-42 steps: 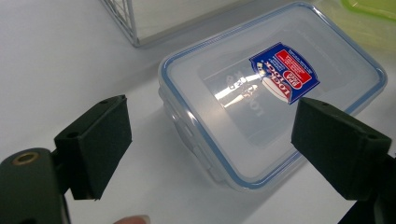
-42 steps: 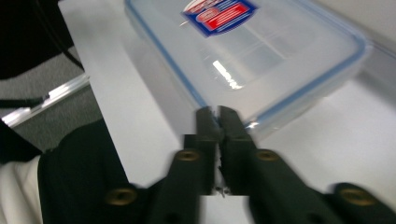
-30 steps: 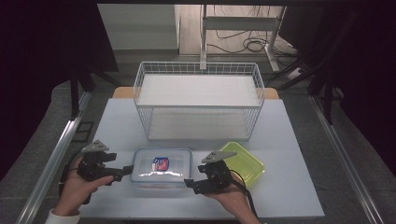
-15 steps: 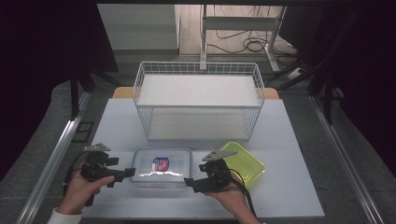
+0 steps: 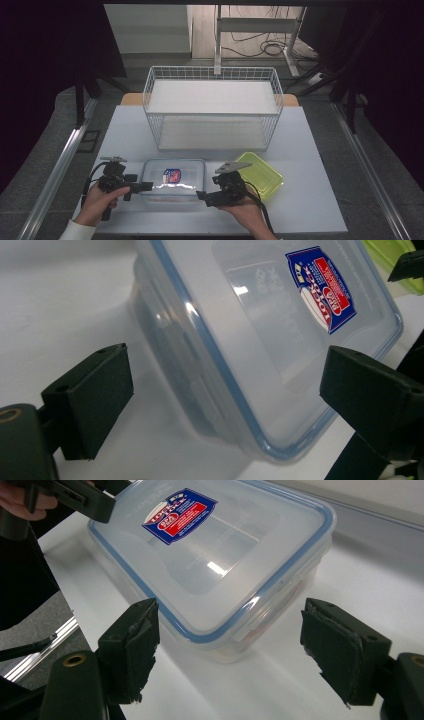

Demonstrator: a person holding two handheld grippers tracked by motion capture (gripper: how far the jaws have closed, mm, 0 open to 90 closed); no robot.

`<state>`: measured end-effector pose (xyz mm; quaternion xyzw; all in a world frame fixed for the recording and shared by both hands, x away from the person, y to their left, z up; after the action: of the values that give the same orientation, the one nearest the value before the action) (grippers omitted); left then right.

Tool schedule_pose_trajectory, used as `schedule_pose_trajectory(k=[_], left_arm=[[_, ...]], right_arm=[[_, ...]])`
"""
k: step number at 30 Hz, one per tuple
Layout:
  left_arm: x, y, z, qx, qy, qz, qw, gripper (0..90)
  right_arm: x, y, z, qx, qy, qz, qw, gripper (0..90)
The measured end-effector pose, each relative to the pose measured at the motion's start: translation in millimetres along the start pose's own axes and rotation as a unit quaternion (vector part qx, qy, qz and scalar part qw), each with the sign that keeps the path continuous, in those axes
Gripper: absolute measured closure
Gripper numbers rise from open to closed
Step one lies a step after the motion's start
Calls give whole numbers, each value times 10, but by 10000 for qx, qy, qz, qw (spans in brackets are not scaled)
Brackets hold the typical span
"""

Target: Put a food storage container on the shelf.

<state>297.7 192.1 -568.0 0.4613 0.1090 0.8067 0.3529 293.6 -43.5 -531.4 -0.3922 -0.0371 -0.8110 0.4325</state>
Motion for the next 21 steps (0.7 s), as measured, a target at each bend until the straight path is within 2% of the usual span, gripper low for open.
schedule_pose_trajectory(k=[6, 7, 10, 15, 18, 19, 20, 21], left_arm=[[-86, 19, 22, 63, -52, -266, 9996, 83], [-84, 30, 21, 51, -49, -292, 9995, 108], [-84, 32, 20, 61, -42, -299, 9995, 110], [-64, 17, 33, 123, 46, -281, 9995, 140], [-62, 9, 35, 117, 89, -295, 9995, 155], [-62, 10, 35, 118, 94, -291, 9995, 155], [-64, 13, 37, 110, 114, -293, 9994, 156], [-64, 13, 37, 110, 114, -293, 9994, 156]], right_arm=[[-13, 17, 10, -10, 29, -27, 10000, 237], [-12, 35, 16, -26, 40, -38, 10000, 237], [-20, 59, 22, -74, 65, -59, 9999, 237], [-68, 113, 45, -341, 102, 27, 9994, 229], [-121, 128, 79, -599, 97, 121, 9981, 216], [-121, 128, 79, -599, 97, 121, 9981, 216], [-155, 130, 93, -734, 88, 189, 9971, 210], [-155, 130, 93, -734, 88, 189, 9971, 210]])
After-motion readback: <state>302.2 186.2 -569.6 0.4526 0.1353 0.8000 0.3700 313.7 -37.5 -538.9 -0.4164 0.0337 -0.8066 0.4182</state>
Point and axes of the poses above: each handheld gripper's, and its own axes: x roughly backward along the jaws, z roughly out of its top, y roughly to its right, the point moved 9 cm from there along -x, roughly forward along the jaws, and after that the axes turned 2 degrees about -x, right-handed, at the moved point
